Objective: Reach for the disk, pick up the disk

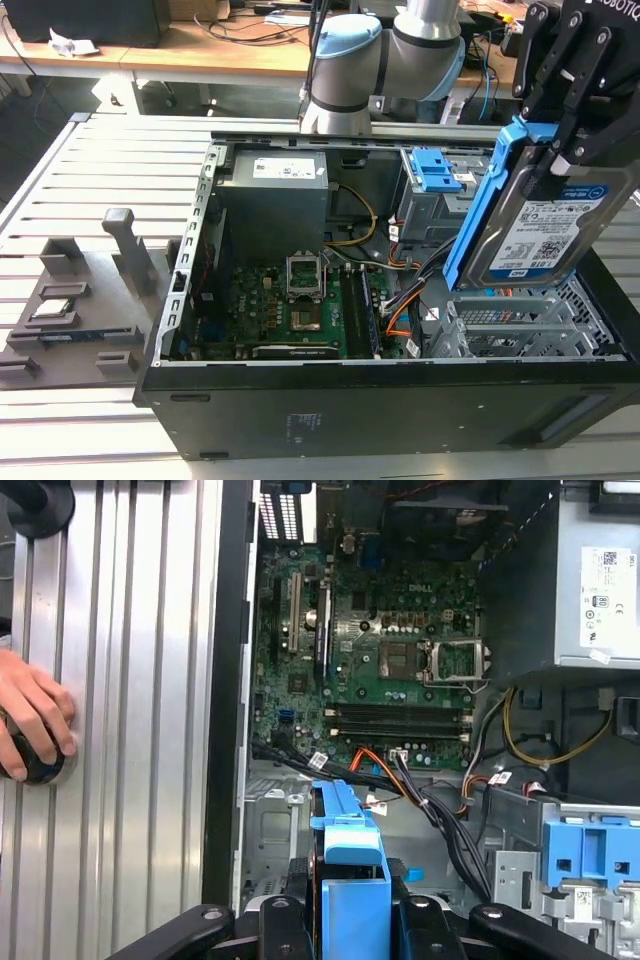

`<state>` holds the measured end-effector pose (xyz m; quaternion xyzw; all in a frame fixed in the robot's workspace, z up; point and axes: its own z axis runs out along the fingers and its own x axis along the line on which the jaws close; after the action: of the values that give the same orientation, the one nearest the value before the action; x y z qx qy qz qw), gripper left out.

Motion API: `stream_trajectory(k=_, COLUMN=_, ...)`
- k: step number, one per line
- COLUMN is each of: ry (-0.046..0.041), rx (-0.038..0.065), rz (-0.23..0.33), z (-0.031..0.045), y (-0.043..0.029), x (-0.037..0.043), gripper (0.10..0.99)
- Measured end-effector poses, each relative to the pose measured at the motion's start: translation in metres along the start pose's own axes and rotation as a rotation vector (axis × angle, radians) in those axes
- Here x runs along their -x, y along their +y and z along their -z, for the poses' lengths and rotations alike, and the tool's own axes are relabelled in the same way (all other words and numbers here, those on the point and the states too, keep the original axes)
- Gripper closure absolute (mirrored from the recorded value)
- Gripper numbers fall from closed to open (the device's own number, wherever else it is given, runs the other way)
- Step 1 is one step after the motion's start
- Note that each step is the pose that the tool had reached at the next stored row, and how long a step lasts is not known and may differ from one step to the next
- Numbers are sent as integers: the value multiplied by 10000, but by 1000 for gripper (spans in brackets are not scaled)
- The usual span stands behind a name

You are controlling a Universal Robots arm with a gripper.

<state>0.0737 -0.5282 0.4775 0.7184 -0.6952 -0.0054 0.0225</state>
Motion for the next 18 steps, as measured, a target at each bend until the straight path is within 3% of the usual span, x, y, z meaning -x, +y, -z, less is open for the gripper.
stream_trajectory(k=3, ry=-3, rx=0, rz=-11, z=-63, y=-21, x=1, gripper=722)
stream_trajectory(k=8, ry=-2, rx=0, rz=-11, z=-167, y=-117, x=1, gripper=722)
stream_trajectory(k=18, ry=-1, rx=0, rz=-12, z=-255, y=-192, x=0, gripper=722)
